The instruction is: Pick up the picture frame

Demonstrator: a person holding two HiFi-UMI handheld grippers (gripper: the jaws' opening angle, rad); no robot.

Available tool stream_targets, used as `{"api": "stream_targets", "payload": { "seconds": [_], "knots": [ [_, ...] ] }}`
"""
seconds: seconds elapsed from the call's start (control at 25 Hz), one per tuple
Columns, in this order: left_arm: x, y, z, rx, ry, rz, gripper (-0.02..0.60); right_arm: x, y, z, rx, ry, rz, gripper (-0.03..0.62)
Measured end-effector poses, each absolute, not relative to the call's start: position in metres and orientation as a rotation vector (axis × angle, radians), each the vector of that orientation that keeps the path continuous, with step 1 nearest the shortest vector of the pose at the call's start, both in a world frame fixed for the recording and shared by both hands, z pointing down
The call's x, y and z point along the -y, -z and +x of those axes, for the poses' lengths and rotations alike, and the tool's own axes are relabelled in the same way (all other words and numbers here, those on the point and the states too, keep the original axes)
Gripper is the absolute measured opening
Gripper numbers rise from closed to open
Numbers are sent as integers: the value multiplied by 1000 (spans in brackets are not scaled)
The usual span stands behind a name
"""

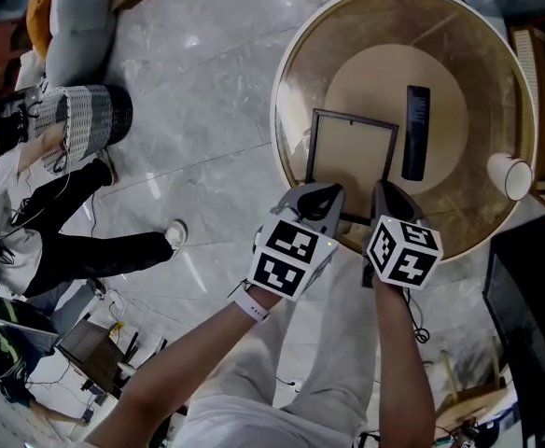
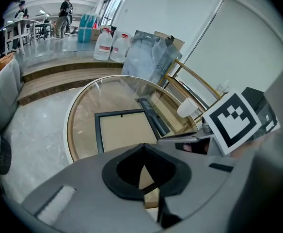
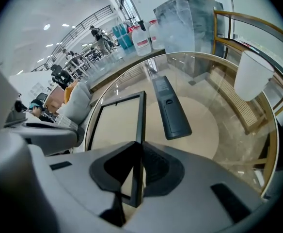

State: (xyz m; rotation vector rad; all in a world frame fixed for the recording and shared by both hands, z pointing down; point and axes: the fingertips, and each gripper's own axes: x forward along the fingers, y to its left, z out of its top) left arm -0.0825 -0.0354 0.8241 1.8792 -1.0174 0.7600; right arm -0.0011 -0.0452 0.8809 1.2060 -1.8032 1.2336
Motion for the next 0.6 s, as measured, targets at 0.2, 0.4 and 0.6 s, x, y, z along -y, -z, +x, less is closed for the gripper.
{"api": "stream_targets", "payload": {
  "seconds": [0.2,0.4,0.6],
  "knots": [
    [31,-801,-71,1011,-750,1887,-9,38,-850,13,1831,-1190,1227,37],
    [29,-763,-60,1001,-729,1936,-9,38,-813,34,1850,-1169,1305,37],
    [27,-708,-42,1006,-724,1984,-9,34,-752,61,1869,-1142,1377,38]
  ]
}}
